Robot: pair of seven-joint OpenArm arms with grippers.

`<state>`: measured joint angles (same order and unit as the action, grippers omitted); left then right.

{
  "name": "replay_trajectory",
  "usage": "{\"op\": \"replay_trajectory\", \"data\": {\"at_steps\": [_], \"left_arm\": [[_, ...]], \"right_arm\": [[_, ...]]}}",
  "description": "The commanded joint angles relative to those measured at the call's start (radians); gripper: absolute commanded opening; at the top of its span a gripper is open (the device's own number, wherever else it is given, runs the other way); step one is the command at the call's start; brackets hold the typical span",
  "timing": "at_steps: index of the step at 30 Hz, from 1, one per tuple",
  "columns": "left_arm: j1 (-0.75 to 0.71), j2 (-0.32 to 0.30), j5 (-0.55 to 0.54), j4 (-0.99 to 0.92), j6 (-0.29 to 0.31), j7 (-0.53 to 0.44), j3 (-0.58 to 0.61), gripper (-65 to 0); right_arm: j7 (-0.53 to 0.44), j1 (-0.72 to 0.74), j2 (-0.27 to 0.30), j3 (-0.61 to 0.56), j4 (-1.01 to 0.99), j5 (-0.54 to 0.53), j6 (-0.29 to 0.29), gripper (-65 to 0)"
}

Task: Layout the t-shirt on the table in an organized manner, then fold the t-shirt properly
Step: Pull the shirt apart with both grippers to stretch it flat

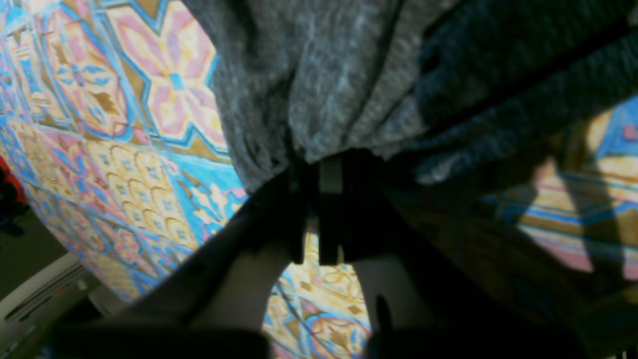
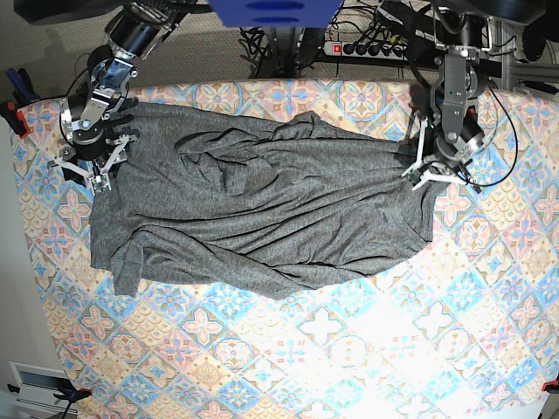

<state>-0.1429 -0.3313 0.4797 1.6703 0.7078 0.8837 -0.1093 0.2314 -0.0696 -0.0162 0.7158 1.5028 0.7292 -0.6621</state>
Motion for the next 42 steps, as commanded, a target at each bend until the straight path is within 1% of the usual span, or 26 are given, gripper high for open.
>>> {"op": "replay_trajectory", "data": {"at_steps": [1,4,6,10,12,17,21,23,25,26,27,29,30,32,36,38,42], "left_arm": [[0.025,-0.013,0.024,-0.006,-0.01,0.001,-0.007,-61.9],[0.053,-0.025,0.07,-0.086,-0.01,0.001,-0.007,-61.9],[0.059,-0.025,0.083,-0.115,-0.01,-0.001,-0.007,-61.9],[0.03,-0.027,0.086,-0.114,-0.01,-0.039,-0.007,-61.9],[0.022,-0.027,0.087,-0.115,-0.01,-0.039,-0.008,-61.9],[0.007,-0.028,0.087,-0.117,-0.01,-0.041,-0.096,-61.6],[-0.001,-0.028,0.1,-0.115,-0.01,-0.041,-0.103,-56.5],[-0.019,-0.027,0.141,-0.112,-0.01,-0.041,-0.103,-52.1],[-0.025,-0.022,0.176,-0.112,-0.01,-0.044,-0.102,-47.8],[-0.027,-0.022,0.182,-0.112,-0.01,-0.054,-0.102,-46.1],[-0.03,-0.022,0.187,-0.112,-0.01,-0.07,-0.102,-44.3],[-0.03,-0.022,0.189,-0.112,-0.01,-0.102,-0.108,-40.5],[-0.037,-0.022,0.189,-0.111,-0.01,-0.113,-0.111,-38.8],[-0.053,-0.022,0.181,-0.071,-0.01,-0.136,-0.111,-36.6],[-0.111,-0.012,0.175,0.087,-0.01,-0.154,-0.106,-34.5],[-0.117,0.016,0.144,0.166,-0.01,-0.154,-0.112,-34.3],[-0.113,0.028,0.119,0.228,-0.01,-0.149,-0.112,-34.3]], "right_arm": [[0.101,-0.016,0.002,0.001,-0.031,0.073,-0.026,-30.1],[0.108,-0.012,0.002,0.0,-0.077,0.076,-0.026,-30.1],[0.108,-0.011,0.002,0.0,-0.112,0.076,-0.026,-30.1],[0.108,-0.009,0.002,0.006,-0.202,0.076,-0.026,-30.1],[0.115,-0.008,0.005,0.006,-0.23,0.076,-0.025,-30.1],[0.173,-0.008,0.006,0.012,-0.255,0.074,-0.023,-30.1],[0.176,-0.008,0.005,0.061,-0.245,0.074,-0.023,-30.1],[0.188,-0.005,0.005,0.087,-0.244,0.076,-0.023,-30.1],[0.193,0.032,0.005,0.104,-0.241,0.076,-0.02,-30.1],[0.193,0.055,0.005,0.11,-0.235,0.076,-0.006,-30.1],[0.19,0.075,0.005,0.112,-0.227,0.076,0.021,-30.1],[0.187,0.095,0.006,0.113,-0.206,0.076,0.109,-30.1],[0.187,0.09,0.006,0.112,-0.192,0.076,0.137,-30.1],[0.185,0.09,0.006,0.112,-0.141,0.076,0.143,-30.1],[0.182,0.092,0.006,0.112,-0.005,0.074,0.143,-30.1],[0.151,0.09,0.003,0.115,0.069,0.074,0.143,-30.1],[0.101,0.072,0.0,0.117,0.154,0.074,0.143,-30.1]]}}
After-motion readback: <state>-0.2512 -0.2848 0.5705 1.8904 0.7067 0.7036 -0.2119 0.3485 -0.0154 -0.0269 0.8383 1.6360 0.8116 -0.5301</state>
